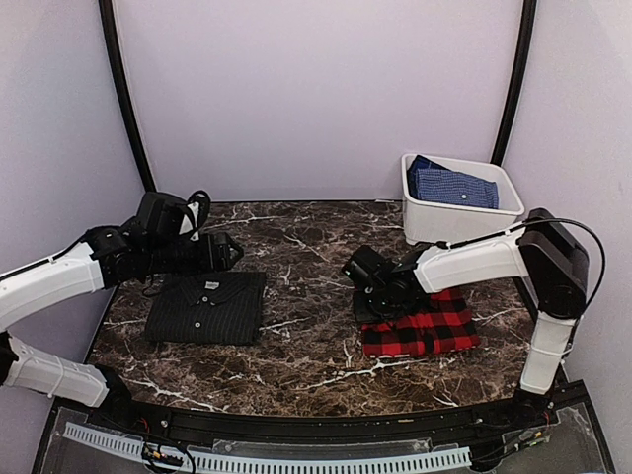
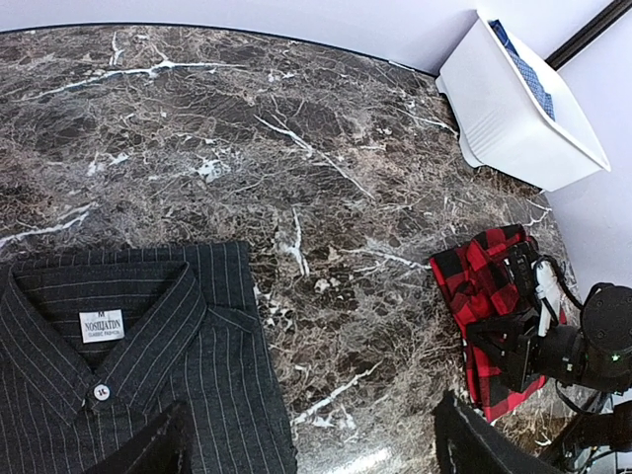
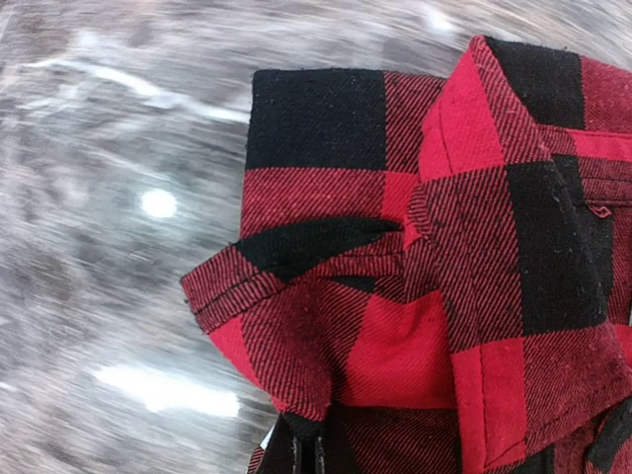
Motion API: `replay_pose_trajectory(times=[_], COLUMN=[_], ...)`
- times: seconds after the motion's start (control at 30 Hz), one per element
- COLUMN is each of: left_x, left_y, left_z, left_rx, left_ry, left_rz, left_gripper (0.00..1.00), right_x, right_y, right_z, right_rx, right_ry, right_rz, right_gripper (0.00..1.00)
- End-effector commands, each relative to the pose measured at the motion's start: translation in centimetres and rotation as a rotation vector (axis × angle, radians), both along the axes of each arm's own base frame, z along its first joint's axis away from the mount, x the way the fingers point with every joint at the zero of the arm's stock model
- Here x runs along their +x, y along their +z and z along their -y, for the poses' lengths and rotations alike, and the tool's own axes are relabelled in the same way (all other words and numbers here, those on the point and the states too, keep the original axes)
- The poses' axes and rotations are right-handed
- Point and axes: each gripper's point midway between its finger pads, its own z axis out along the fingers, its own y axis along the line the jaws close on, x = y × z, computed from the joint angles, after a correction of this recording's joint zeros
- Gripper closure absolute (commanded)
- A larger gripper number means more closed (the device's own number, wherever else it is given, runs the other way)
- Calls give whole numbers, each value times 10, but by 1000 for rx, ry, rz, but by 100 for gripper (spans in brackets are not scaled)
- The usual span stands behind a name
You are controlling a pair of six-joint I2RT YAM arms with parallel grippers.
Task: Fold and stack the long sleeve shirts
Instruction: Move the square-folded shirt to the center of the board.
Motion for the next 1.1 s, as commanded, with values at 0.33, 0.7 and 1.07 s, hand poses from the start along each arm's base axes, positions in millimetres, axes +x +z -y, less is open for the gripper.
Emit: replay_pose_trajectory(times=[0.33, 0.7, 1.07], left_x=[-5, -7, -2], left_y=[-7, -14, -16], left_z=[-15, -18, -46], left_rx=[24, 30, 64], left_ry=[21, 22, 162], left_rz=[5, -9, -21], left_gripper=[18, 18, 17], right_x=[31, 44, 32], right_y=[6, 22, 95], right_z=[-117, -148, -186], right_rx=[272, 376, 595], right_ry=[85, 92, 259], right_rz=[-45, -39, 30], right_gripper=[100, 93, 49])
